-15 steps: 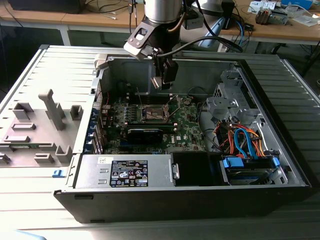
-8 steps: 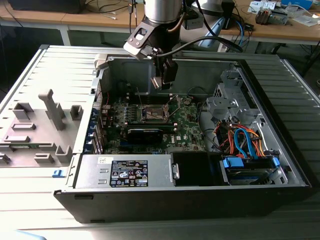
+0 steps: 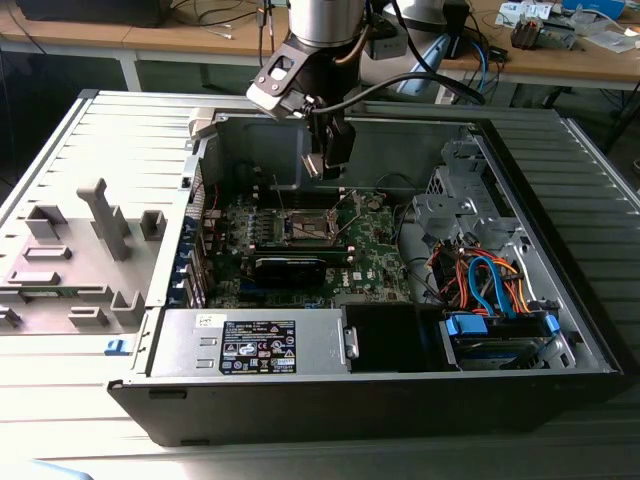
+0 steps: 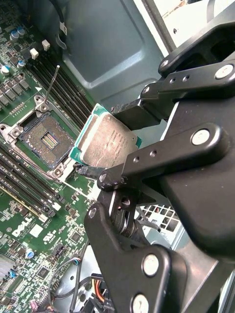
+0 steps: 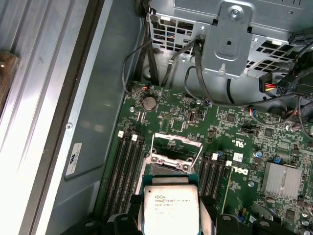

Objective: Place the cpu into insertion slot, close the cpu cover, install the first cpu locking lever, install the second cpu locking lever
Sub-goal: 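Place the cpu into insertion slot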

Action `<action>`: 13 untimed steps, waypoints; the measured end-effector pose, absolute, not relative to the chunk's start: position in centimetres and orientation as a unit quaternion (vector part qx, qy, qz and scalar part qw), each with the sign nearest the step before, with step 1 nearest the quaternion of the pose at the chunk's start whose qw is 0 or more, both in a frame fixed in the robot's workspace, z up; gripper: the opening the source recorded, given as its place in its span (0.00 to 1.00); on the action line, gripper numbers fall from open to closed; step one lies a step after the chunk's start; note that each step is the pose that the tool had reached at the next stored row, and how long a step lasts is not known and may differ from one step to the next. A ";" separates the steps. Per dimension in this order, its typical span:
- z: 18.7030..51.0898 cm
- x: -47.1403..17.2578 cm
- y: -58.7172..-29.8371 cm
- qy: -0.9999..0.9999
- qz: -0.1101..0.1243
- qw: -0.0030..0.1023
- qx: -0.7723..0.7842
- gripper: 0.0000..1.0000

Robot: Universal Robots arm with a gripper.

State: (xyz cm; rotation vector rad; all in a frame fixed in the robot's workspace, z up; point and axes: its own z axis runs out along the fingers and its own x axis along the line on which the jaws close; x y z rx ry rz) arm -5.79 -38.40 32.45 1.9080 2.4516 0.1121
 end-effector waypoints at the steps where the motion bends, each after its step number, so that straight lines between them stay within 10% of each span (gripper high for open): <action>1: 32.4 -5.8 -38.4 0.788 0.036 0.017 0.614 0.55; 13: 32.4 -5.8 -38.4 0.777 0.036 0.017 0.629 0.55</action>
